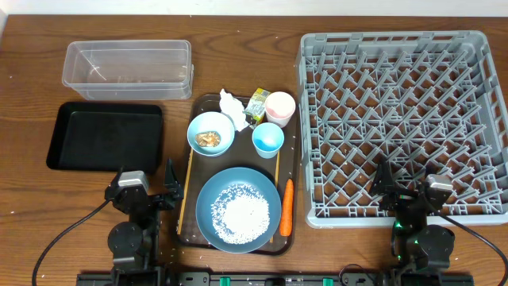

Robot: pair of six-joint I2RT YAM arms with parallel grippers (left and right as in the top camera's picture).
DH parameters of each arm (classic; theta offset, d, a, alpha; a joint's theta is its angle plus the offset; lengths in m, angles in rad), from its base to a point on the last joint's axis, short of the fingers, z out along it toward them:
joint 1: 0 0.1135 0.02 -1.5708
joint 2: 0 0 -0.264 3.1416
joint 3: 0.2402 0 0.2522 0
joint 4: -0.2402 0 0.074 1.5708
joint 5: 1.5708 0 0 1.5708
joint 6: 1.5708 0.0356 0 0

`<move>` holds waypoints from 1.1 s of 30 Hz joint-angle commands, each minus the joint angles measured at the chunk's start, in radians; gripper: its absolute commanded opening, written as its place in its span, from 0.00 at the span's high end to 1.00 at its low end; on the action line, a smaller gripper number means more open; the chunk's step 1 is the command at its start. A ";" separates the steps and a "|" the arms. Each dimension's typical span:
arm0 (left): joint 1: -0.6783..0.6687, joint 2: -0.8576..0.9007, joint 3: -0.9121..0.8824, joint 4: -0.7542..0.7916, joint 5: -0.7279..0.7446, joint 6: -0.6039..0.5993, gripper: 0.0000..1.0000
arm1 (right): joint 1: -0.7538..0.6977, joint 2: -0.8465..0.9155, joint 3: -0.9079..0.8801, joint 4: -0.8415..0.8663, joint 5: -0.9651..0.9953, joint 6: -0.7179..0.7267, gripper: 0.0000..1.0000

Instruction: Sort waste into correct bins and load items into the dishwasher rack

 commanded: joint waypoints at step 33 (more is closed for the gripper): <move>-0.003 -0.006 -0.010 -0.045 -0.012 0.010 0.02 | -0.009 0.002 -0.004 0.025 0.034 0.010 0.01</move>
